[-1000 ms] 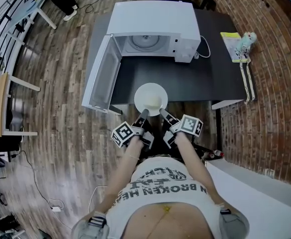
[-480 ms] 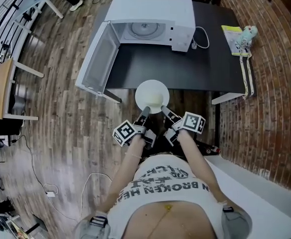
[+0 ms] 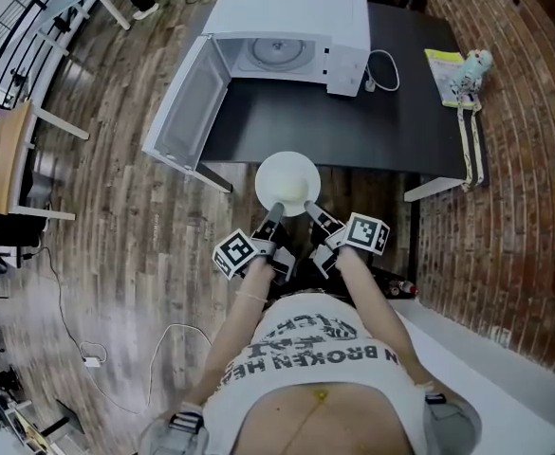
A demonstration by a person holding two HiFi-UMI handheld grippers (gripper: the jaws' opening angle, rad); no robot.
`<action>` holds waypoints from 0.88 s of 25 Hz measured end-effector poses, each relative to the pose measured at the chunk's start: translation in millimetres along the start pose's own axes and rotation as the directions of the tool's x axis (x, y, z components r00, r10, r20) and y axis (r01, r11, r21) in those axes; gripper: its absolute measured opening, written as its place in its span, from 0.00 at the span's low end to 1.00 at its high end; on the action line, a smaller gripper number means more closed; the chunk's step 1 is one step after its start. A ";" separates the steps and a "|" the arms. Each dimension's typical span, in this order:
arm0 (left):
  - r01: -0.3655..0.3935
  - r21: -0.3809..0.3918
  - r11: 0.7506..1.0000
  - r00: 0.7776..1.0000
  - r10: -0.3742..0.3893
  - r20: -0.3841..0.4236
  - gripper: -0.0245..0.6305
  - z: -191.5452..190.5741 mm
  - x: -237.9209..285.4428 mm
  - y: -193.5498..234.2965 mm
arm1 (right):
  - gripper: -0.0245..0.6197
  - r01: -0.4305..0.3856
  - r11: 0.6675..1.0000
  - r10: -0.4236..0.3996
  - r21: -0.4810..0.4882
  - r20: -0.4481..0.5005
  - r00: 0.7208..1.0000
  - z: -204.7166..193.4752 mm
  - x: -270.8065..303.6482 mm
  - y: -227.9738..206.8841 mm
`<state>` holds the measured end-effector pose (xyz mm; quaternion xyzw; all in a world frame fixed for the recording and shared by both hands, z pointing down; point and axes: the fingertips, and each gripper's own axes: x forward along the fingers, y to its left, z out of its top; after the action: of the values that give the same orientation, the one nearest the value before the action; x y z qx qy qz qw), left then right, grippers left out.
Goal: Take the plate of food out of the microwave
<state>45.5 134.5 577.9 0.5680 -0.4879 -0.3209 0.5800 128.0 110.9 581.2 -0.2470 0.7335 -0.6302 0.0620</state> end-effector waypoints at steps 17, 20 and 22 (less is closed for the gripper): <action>-0.005 -0.008 1.000 1.000 0.005 -0.015 0.05 -0.2 1.5 3.4 | 0.08 0.008 1.000 -0.008 0.015 0.007 1.000 0.3 0.6 -2.3; -0.005 -0.009 1.000 1.000 0.005 -0.013 0.05 0.3 0.6 3.4 | 0.08 0.006 1.000 -0.007 0.015 0.006 1.000 0.1 0.8 -1.7; -0.006 -0.015 1.000 1.000 0.006 -0.012 0.05 0.0 -0.2 3.9 | 0.08 0.006 1.000 -0.006 0.016 0.005 1.000 -0.7 0.9 -1.5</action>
<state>44.7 135.3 581.7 0.5642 -0.4837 -0.3191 0.5881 127.3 111.0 583.0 -0.2505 0.7276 -0.6355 0.0639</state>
